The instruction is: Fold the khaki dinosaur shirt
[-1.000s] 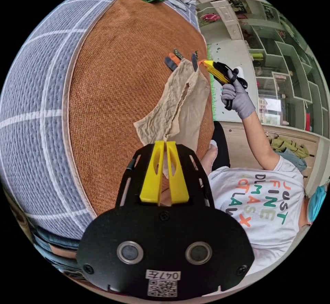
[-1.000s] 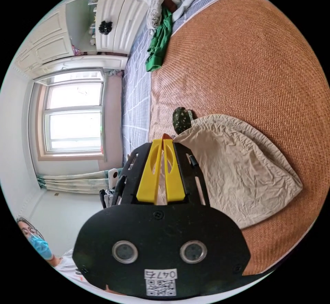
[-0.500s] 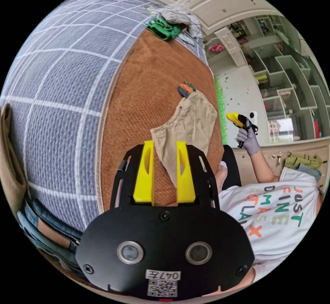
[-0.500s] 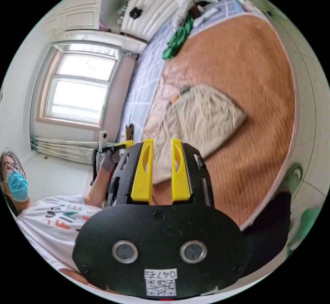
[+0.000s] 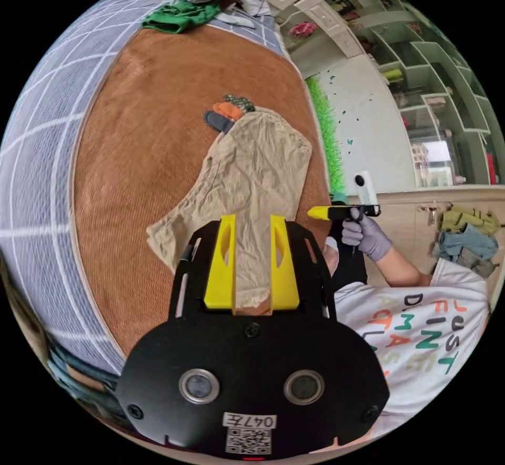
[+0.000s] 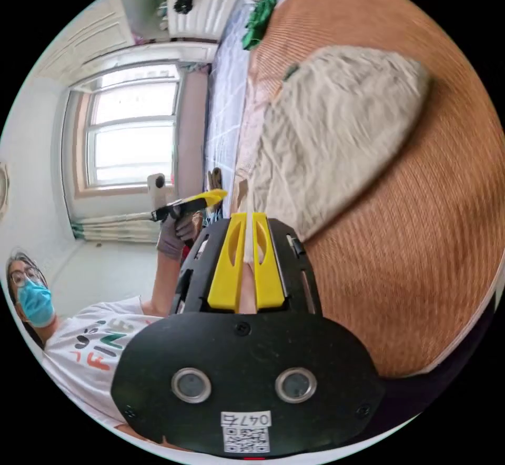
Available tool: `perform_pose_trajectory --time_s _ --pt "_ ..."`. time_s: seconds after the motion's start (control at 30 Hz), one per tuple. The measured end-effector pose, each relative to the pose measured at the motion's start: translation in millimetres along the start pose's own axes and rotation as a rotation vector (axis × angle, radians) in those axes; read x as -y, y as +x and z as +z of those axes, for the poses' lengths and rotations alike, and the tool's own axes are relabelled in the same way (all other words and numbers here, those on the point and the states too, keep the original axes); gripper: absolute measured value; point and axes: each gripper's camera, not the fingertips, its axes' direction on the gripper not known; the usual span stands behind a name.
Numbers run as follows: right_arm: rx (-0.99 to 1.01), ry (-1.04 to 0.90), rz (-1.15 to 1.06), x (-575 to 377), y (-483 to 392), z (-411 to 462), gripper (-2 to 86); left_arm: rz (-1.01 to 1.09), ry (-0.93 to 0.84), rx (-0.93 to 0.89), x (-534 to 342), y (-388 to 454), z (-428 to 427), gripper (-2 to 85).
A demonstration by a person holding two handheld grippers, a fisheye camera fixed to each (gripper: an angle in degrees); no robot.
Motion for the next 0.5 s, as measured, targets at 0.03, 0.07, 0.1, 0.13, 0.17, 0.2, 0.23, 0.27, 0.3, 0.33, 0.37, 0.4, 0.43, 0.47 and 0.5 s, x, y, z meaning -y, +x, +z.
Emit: perform_pose_trajectory --time_s 0.03,0.07,0.1,0.13,0.17,0.2,0.23,0.27,0.3,0.33,0.37,0.4,0.43,0.47,0.5 --pt "-0.024 -0.006 -0.045 21 -21 7 -0.9 -0.044 0.029 -0.012 -11 -2 -5 9.8" --pt "-0.049 -0.019 -0.088 43 -41 18 -1.1 -0.109 0.109 -0.046 -35 -5 -15 9.8" --pt "-0.064 -0.026 -0.104 54 -50 24 -1.1 -0.182 0.176 -0.066 -59 -10 -22 9.9" --pt "-0.096 -0.039 -0.125 76 -67 38 -1.1 -0.220 0.197 -0.069 -69 -13 -24 10.4" --pt "-0.137 -0.049 -0.137 98 -82 52 -1.2 -0.284 0.217 -0.068 -85 -19 -24 11.2" --pt "-0.167 -0.050 -0.144 107 -88 59 -1.2 -0.346 0.221 -0.045 -97 -26 -21 12.6" --pt "-0.253 -0.045 -0.146 125 -100 72 -1.2 -0.382 0.218 -0.031 -102 -29 -18 13.3" --pt "-0.335 -0.043 -0.142 140 -108 85 -1.2 -0.433 0.213 -0.029 -109 -34 -12 16.0" --pt "-0.369 -0.049 -0.144 146 -111 92 -1.2 -0.457 0.223 -0.065 -112 -35 -3 17.7" --pt "-0.437 -0.078 -0.134 157 -114 106 -1.2 -0.471 0.233 -0.086 -114 -36 1 18.0" --pt "-0.489 -0.116 -0.128 163 -116 116 -1.2 -0.496 0.246 -0.116 -114 -37 12 18.5" --pt "-0.483 -0.107 -0.141 163 -119 116 -1.2 -0.522 0.231 -0.119 -112 -39 26 18.7" --pt "-0.457 -0.087 -0.135 162 -127 111 -1.2 -0.534 0.216 -0.115 -111 -40 33 18.9" --pt "-0.442 -0.088 -0.116 158 -136 102 -1.2 -0.552 0.186 -0.107 -108 -40 48 19.2" --pt "-0.430 -0.085 -0.124 154 -142 95 -1.2 -0.557 0.159 -0.106 -107 -40 63 19.2"
